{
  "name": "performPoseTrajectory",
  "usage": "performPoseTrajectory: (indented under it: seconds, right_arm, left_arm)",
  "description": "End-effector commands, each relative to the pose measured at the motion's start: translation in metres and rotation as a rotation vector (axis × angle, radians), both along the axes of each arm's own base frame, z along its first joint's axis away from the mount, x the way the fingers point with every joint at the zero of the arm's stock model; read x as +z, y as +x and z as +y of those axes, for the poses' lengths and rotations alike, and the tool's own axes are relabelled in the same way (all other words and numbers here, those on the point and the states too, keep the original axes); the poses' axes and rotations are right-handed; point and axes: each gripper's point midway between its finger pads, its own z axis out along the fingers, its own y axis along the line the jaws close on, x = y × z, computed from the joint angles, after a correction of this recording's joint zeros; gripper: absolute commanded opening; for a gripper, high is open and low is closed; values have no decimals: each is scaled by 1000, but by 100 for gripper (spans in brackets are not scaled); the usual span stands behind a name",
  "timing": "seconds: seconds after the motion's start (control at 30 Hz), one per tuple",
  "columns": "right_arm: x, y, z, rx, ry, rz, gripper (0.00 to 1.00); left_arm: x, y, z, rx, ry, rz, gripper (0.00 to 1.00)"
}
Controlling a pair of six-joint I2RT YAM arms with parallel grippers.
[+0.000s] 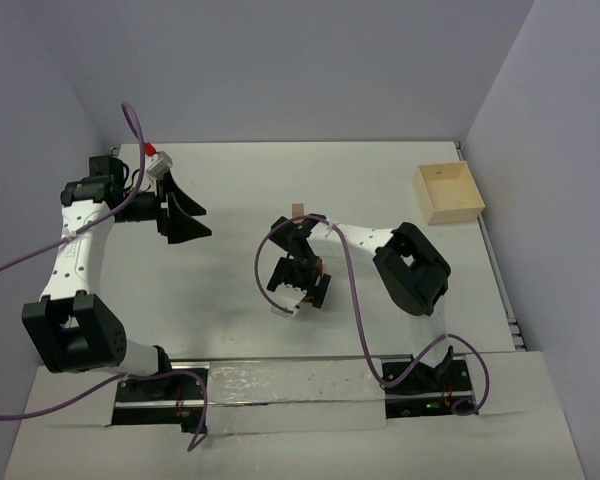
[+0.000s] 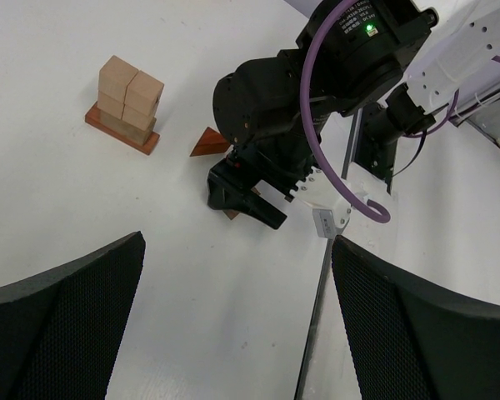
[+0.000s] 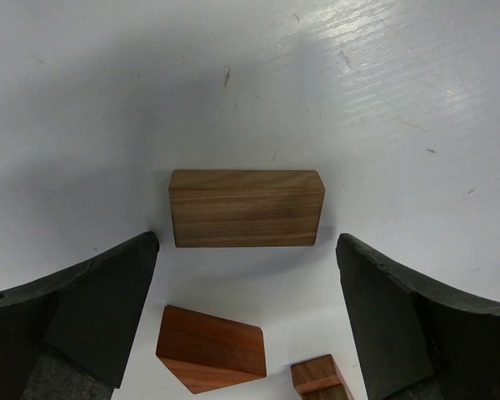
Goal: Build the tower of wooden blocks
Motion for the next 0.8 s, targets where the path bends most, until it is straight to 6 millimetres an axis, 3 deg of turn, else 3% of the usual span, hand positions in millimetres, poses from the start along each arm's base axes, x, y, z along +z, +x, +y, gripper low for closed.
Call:
performPoseTrajectory:
  seconds: [0.0, 0.47, 0.77]
  right_arm:
    - [0, -6, -5, 12, -5, 21, 94]
    - [-1, -17, -1, -16, -3, 106, 90]
    - [1, -14, 8, -58, 4, 124, 62]
  left_arm:
    - [13, 4, 0, -7, -10, -82, 99]
    - [10, 4, 0, 0, 16, -89, 99]
    - [12, 5, -2, 1, 21, -92, 99]
